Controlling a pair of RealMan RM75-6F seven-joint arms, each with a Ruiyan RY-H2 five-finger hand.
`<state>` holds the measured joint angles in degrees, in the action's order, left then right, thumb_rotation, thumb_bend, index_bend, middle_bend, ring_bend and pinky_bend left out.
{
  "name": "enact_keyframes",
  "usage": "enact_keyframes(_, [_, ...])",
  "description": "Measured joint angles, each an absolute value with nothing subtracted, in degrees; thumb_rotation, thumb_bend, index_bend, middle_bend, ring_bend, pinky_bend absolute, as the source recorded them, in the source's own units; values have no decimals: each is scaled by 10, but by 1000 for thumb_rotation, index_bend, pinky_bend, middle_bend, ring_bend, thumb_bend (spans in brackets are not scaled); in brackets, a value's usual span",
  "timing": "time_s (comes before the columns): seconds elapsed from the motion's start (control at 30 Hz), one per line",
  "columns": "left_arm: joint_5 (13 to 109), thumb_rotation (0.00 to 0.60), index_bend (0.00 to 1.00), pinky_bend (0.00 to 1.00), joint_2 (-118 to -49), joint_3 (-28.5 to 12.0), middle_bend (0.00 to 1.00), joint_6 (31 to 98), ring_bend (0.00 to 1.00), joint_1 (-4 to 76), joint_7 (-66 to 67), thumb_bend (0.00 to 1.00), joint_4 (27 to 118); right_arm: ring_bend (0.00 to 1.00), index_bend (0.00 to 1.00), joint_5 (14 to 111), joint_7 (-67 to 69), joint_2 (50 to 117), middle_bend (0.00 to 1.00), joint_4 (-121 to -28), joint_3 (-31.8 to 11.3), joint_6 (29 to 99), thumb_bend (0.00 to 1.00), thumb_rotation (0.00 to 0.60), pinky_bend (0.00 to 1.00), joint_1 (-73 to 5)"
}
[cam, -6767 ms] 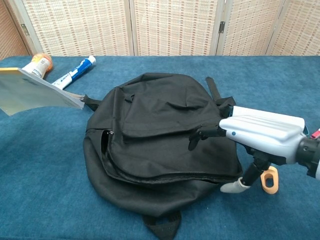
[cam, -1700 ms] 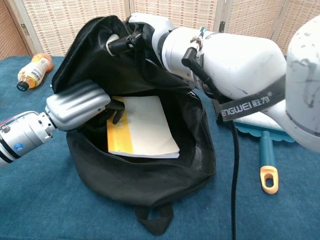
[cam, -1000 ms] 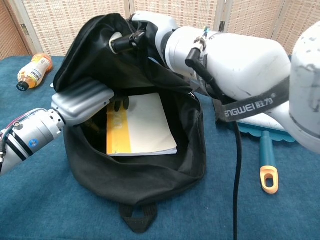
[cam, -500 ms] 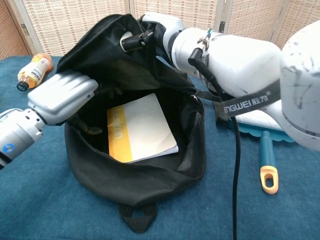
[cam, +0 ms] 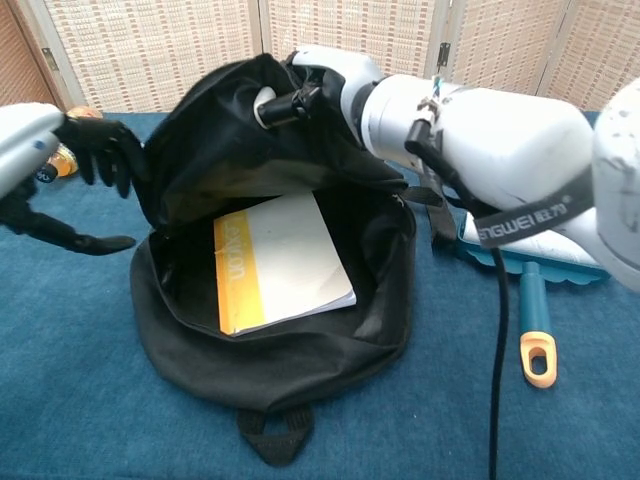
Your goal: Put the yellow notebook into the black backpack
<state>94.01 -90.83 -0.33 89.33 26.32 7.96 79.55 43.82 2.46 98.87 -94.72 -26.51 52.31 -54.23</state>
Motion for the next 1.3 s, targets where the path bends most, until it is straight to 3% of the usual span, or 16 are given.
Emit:
enact_keyframes(0.13, [925,600,507,541,-869,-4,595,895,525,244,73,89,829,222,283,486,30,960,245,-967,-236,501,546,600,142,-528])
enact_keyframes(0.23, [904,600,506,541,-850,-9,595,885,525,237,70,89,838,146,65,517,31,926,160,-992,-215,477,331,563,103,-519])
enact_keyframes(0.27, [897,600,502,542,-844,-10,595,879,525,236,69,89,841,115,15,526,32,914,125,-1000,-209,471,258,534,74,-516])
enact_keyframes(0.33, [879,600,497,541,-831,-15,594,863,525,234,67,88,847,92,0,547,33,884,95,-1022,-198,458,208,508,58,-508])
enact_keyframes(0.5, [837,600,484,530,-807,-34,588,829,523,230,66,89,855,108,0,607,52,821,92,-1067,-183,456,201,504,59,-478])
enact_keyframes(0.6, [815,600,477,520,-794,-44,583,813,521,229,69,89,858,147,15,646,69,787,114,-1088,-175,470,205,580,67,-453])
enact_keyframes(0.77, [789,600,478,507,-778,-59,583,805,518,222,77,97,862,225,333,681,53,745,255,-1101,-149,527,431,600,219,-409])
enact_keyframes(0.9, [771,600,478,466,-771,-65,578,805,504,212,90,119,852,241,416,702,-3,721,308,-1101,-118,585,464,600,238,-371])
enact_keyframes(1.0, [759,600,454,413,-767,-66,545,807,464,202,103,119,844,225,376,730,-47,700,308,-1094,-88,639,453,600,225,-334])
enact_keyframes(1.2, [743,600,382,313,-741,-60,414,819,337,172,125,117,859,89,31,806,-87,662,127,-1055,-31,753,364,576,93,-246])
enact_keyframes(1.3, [747,600,356,283,-729,-54,375,836,305,156,130,116,871,54,0,827,-79,646,78,-1031,-10,799,356,539,65,-201])
